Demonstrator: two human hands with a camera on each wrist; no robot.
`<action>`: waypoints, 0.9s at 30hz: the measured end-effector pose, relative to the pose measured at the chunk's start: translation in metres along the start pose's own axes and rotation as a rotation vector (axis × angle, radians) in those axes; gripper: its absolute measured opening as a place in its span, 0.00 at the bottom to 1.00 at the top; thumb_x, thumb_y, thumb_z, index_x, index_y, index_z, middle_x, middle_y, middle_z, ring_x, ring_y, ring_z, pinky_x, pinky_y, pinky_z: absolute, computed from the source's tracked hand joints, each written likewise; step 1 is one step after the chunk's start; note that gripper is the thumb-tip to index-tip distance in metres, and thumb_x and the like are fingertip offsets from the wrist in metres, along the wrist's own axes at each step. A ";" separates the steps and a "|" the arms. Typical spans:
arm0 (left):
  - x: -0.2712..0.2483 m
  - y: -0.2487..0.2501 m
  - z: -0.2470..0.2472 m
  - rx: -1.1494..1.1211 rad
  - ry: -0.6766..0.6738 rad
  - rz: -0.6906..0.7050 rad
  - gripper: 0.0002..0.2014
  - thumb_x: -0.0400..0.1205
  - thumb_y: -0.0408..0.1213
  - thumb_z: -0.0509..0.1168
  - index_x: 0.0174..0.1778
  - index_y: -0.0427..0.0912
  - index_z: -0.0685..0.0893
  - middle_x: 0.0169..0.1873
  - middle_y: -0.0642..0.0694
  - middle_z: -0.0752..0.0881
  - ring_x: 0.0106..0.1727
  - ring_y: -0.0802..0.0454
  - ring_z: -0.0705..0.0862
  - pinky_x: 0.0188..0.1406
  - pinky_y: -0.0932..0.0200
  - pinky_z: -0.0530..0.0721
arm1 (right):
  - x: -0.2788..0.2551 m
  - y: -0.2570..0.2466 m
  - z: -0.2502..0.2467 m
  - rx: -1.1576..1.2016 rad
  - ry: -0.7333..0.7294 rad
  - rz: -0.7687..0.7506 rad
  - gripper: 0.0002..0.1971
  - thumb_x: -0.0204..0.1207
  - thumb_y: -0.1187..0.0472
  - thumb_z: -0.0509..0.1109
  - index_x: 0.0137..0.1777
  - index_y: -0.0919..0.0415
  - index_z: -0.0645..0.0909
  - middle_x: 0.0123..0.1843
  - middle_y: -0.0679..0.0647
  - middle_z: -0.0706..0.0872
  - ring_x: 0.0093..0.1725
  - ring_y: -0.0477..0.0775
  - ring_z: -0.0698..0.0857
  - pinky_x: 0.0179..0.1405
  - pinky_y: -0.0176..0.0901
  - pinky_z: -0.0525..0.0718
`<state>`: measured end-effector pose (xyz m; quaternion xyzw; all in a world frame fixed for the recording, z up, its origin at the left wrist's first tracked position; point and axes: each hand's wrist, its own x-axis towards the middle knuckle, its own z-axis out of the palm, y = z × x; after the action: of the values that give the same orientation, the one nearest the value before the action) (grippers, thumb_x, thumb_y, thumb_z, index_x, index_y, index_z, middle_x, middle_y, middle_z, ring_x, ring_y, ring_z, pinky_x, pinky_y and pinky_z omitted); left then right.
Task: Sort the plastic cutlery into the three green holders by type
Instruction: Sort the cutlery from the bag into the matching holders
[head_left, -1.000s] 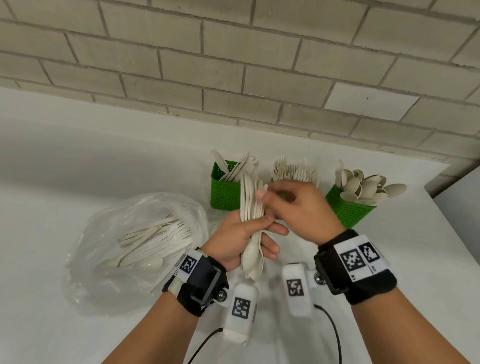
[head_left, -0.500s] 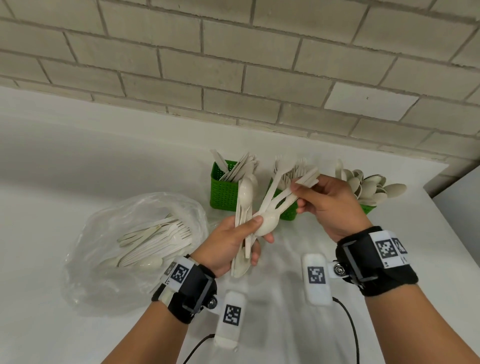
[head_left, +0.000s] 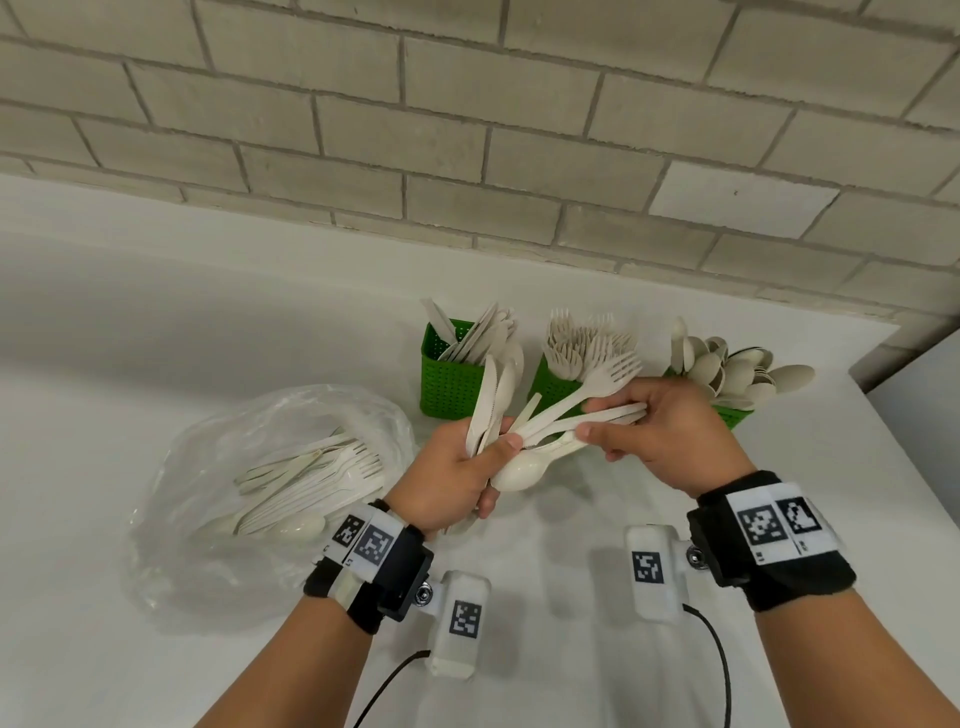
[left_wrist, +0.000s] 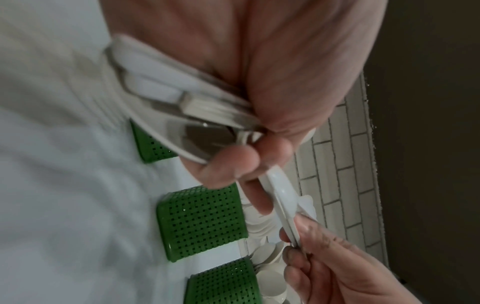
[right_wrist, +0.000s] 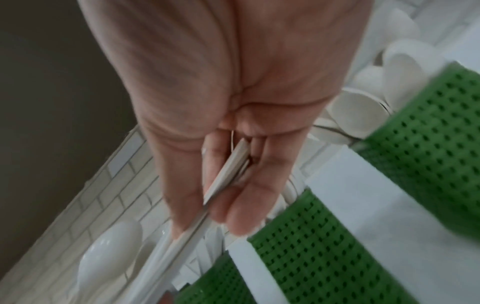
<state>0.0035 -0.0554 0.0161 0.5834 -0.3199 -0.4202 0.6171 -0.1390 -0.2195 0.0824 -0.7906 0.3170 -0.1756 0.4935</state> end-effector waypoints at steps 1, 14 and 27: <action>0.000 0.000 0.001 0.003 0.005 -0.013 0.07 0.87 0.38 0.62 0.53 0.43 0.86 0.30 0.50 0.84 0.19 0.52 0.70 0.21 0.59 0.71 | -0.001 -0.001 -0.001 -0.122 -0.041 -0.036 0.12 0.65 0.61 0.83 0.49 0.61 0.90 0.37 0.53 0.91 0.32 0.44 0.87 0.37 0.36 0.87; -0.004 -0.001 -0.003 -0.177 0.017 -0.080 0.10 0.86 0.38 0.62 0.51 0.37 0.86 0.24 0.43 0.78 0.17 0.54 0.69 0.17 0.63 0.69 | -0.023 -0.013 0.022 -1.284 -0.245 -0.198 0.26 0.77 0.28 0.49 0.47 0.49 0.77 0.38 0.46 0.78 0.40 0.53 0.75 0.46 0.47 0.67; -0.003 0.001 -0.026 -0.099 0.212 -0.022 0.16 0.86 0.39 0.64 0.41 0.28 0.83 0.36 0.23 0.79 0.17 0.50 0.66 0.21 0.59 0.69 | -0.025 0.036 0.013 -0.470 -0.407 0.009 0.29 0.78 0.33 0.53 0.30 0.55 0.79 0.26 0.51 0.76 0.27 0.49 0.75 0.34 0.44 0.74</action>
<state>0.0255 -0.0414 0.0146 0.5968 -0.2252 -0.3784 0.6708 -0.1622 -0.2052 0.0452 -0.9006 0.2468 0.0666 0.3515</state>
